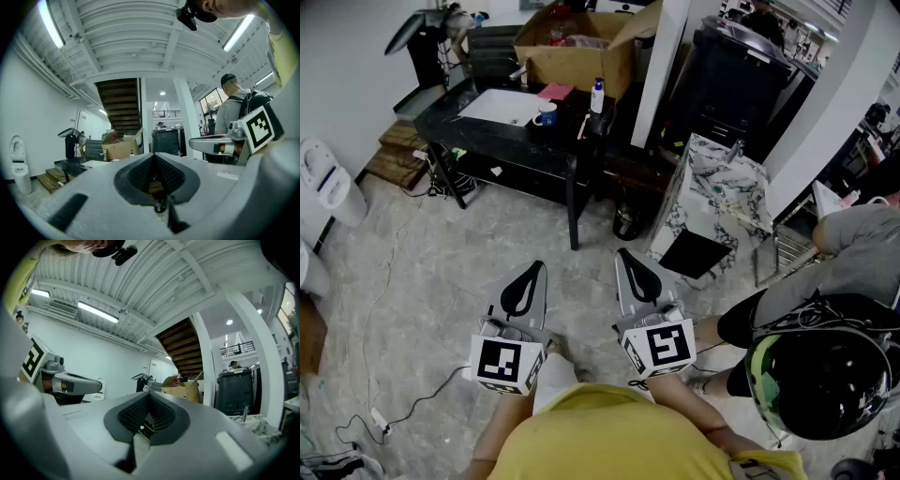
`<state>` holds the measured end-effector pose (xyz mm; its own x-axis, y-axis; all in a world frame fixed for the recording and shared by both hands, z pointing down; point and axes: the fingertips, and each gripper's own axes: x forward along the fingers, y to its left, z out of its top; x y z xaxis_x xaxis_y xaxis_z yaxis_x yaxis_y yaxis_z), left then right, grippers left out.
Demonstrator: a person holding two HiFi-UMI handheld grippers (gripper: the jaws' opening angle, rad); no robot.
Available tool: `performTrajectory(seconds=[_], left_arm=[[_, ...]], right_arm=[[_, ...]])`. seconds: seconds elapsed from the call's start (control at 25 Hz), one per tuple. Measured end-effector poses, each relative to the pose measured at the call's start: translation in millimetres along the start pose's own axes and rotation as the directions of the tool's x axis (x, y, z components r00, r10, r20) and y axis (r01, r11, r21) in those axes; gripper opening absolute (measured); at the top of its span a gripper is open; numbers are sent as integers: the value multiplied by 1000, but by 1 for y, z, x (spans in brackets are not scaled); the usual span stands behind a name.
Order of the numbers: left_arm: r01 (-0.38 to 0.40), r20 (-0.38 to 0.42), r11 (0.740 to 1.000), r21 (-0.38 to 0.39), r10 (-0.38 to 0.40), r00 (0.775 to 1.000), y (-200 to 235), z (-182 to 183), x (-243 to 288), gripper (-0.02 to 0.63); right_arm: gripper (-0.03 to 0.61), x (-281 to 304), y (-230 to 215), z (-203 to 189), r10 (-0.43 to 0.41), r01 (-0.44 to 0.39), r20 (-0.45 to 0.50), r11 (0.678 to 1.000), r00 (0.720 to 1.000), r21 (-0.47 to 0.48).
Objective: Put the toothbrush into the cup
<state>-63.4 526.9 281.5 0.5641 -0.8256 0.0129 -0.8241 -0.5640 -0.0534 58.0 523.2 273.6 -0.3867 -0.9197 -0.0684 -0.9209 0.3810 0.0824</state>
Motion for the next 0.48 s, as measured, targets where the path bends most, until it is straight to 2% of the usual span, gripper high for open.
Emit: performTrajectory(seconds=[0.24, 0.48], left_arm=[[11, 0, 1000, -11, -11, 1000, 28, -11, 34, 0], [48, 1, 999, 8, -48, 999, 73, -14, 96, 0]], right_arm=[[12, 41, -13, -14, -3, 3, -10, 1000, 1000, 20], [12, 115, -35, -28, -9, 10, -27, 1000, 1000, 28]])
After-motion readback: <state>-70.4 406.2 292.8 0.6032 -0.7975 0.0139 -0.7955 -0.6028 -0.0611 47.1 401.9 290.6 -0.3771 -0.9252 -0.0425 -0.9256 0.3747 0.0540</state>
